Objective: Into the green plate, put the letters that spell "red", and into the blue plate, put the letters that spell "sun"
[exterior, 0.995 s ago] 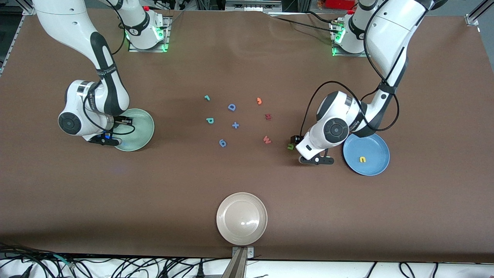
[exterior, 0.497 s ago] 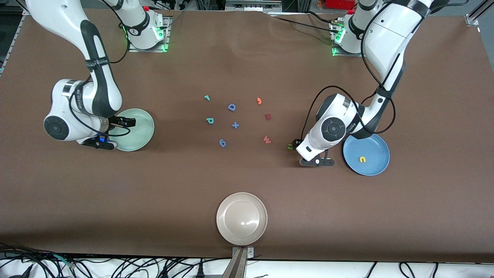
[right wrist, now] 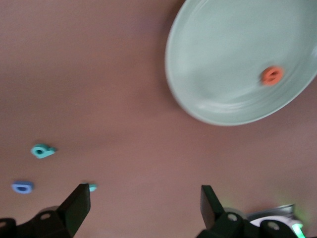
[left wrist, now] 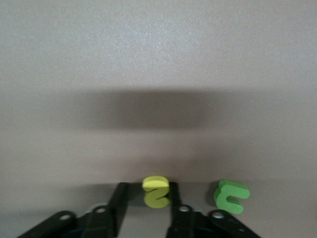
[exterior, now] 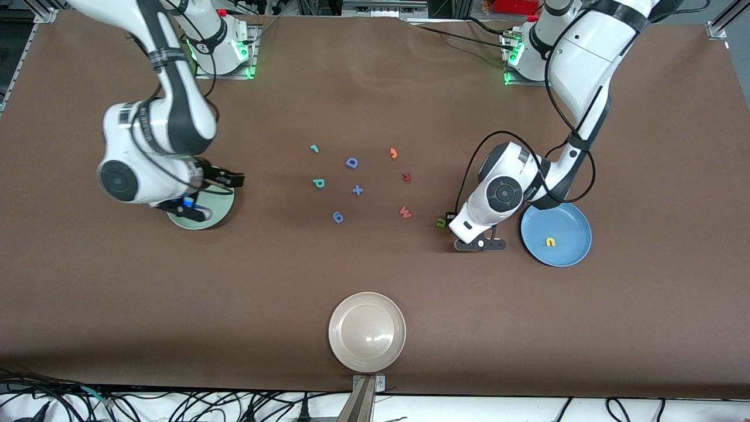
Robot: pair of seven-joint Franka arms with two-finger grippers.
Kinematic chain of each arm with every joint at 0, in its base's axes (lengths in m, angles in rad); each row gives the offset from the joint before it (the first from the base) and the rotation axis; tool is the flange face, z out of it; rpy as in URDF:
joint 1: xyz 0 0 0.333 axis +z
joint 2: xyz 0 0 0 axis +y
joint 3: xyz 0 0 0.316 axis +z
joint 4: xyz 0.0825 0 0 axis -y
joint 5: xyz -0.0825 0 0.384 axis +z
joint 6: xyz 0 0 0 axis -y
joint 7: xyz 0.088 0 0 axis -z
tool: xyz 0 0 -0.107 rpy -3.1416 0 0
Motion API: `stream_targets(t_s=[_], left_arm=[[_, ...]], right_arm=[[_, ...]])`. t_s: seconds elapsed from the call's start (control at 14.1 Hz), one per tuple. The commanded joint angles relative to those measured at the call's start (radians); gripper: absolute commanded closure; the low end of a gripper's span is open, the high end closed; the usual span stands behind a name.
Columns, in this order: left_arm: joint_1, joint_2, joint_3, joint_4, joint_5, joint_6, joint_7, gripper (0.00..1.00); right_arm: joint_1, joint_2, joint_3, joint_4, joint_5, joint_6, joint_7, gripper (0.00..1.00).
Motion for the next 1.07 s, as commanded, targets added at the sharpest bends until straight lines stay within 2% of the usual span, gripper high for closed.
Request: stream_targets(t_s=[0.0,0.28,0.43,0.57,0.78,0.99], left_arm=[[0.004,-0.004,-0.005,-0.006,0.03,0.006,-0.026,1.0],[0.021,-0.03,-0.005,0.008,0.03,-0.022,-0.009,1.0],[0.037,-0.049,-0.006,0.054,0.032,-0.118,0.0,1.0],[0.047,-0.058,-0.006,0.108,0.03,-0.224,0.061,1.0],[0.153,-0.084,-0.009,0.106,0.026,-0.278,0.277,1.0],[0.236,-0.096,-0.009,0.103,0.023,-0.327,0.443,1.0]], right_arm=[[0.0,0.0,0.087,-0.006,0.033,0.065,0.187,0.02],[0.003,0.055,0.195,-0.015,0.036,0.203,0.392,0.02],[0.018,0.104,0.224,-0.017,0.036,0.278,0.503,0.02],[0.065,0.149,0.229,-0.018,0.036,0.351,0.575,0.02],[0.104,0.21,0.229,-0.029,0.036,0.447,0.618,0.02],[0.11,0.221,0.227,-0.064,0.033,0.485,0.618,0.02]])
